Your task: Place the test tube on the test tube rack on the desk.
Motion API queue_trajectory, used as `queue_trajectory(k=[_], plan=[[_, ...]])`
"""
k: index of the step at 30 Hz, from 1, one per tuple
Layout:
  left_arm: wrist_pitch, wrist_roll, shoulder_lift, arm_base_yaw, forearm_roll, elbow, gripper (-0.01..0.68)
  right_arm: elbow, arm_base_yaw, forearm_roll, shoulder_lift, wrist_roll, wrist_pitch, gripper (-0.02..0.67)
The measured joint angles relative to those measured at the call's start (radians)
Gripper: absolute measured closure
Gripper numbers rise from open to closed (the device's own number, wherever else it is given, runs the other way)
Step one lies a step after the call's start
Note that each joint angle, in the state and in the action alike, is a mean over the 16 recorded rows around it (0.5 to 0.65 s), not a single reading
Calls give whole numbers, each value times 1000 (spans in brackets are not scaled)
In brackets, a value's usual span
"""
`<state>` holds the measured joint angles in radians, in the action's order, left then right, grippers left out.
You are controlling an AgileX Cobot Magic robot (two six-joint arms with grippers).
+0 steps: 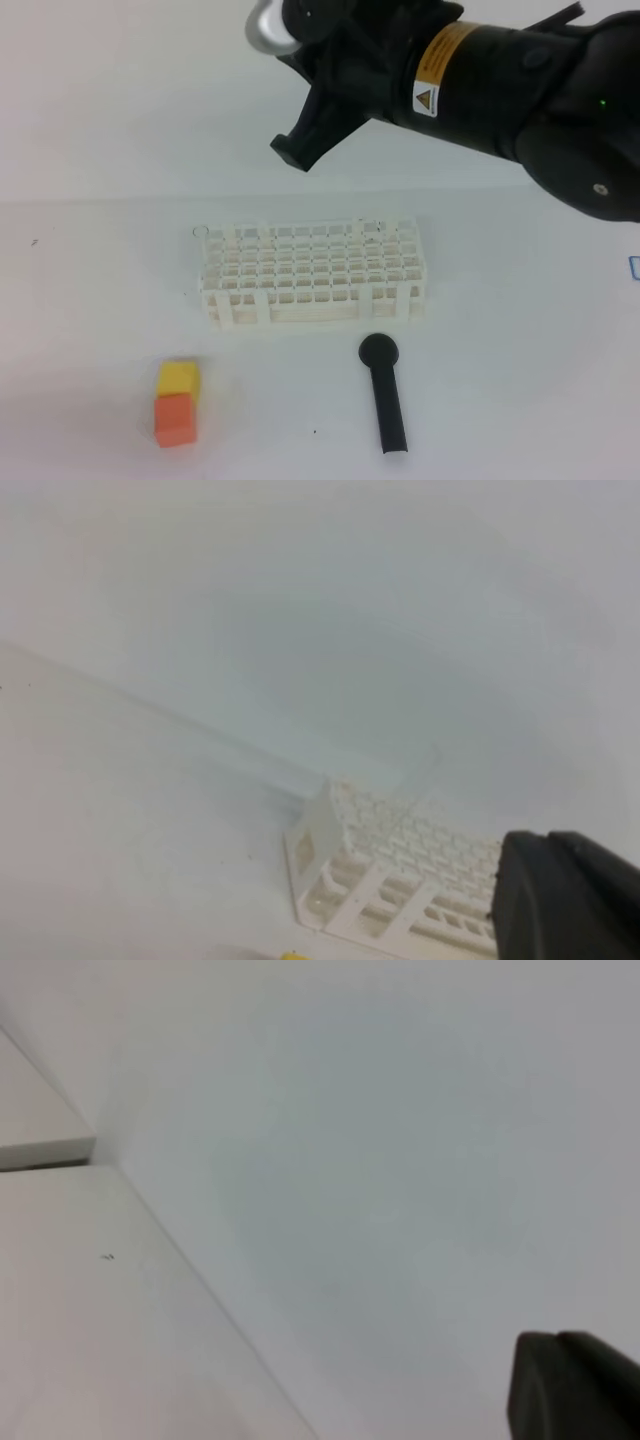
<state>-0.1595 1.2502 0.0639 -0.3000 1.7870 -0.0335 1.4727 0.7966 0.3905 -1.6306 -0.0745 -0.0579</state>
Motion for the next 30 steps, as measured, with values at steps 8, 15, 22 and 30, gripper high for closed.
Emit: queue_trajectory(k=[8,15,22,30], plan=[[0,1,0,0,0,0,673,0,-2,0,-22,1,0,650],[0,12,0,0,0,0,673,0,-17,-12,-34,10,-11,650],[0,23,0,0,0,0,673,-5,-56,-22,-19,48,-122,650],[0,25,0,0,0,0,673,-77,-149,65,77,189,-271,650]])
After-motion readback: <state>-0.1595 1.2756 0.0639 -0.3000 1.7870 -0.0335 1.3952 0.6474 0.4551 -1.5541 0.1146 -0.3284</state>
